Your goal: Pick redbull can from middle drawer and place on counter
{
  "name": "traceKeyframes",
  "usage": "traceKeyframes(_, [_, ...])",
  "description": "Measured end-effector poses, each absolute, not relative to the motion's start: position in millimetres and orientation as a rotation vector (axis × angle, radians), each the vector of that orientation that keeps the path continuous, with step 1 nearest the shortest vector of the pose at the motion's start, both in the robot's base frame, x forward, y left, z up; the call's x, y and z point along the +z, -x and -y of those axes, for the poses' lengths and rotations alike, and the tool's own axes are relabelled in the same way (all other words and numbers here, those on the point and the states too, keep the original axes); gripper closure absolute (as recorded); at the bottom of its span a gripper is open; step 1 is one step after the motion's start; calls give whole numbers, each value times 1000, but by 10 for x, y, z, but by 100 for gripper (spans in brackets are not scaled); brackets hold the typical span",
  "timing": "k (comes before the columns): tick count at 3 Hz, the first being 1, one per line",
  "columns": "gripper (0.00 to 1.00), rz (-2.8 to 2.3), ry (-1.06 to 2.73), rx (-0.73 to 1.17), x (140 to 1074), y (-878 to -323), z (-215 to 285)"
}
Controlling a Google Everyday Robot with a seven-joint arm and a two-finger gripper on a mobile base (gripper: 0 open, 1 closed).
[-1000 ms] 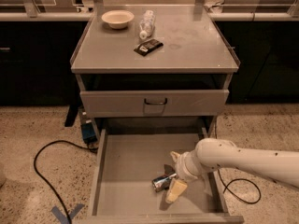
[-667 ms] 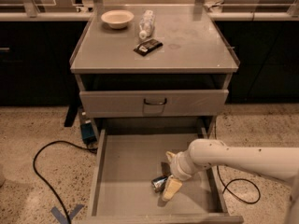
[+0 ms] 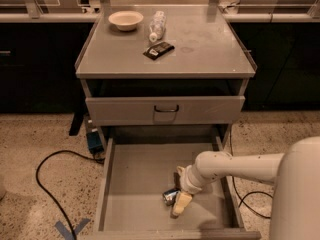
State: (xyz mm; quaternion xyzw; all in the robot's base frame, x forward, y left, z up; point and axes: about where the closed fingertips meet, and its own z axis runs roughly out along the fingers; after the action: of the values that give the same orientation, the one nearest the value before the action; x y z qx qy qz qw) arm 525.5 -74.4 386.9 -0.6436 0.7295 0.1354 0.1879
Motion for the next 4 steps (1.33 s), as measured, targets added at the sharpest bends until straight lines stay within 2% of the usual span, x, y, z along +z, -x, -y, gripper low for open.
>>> traceKeyframes(2, [0, -2117, 1813, 422, 3439, -5282, 761])
traceKeyframes(3, [19, -2119, 1813, 424, 3425, -5280, 761])
traceKeyframes(4, [42, -2119, 1813, 424, 3425, -5280, 760])
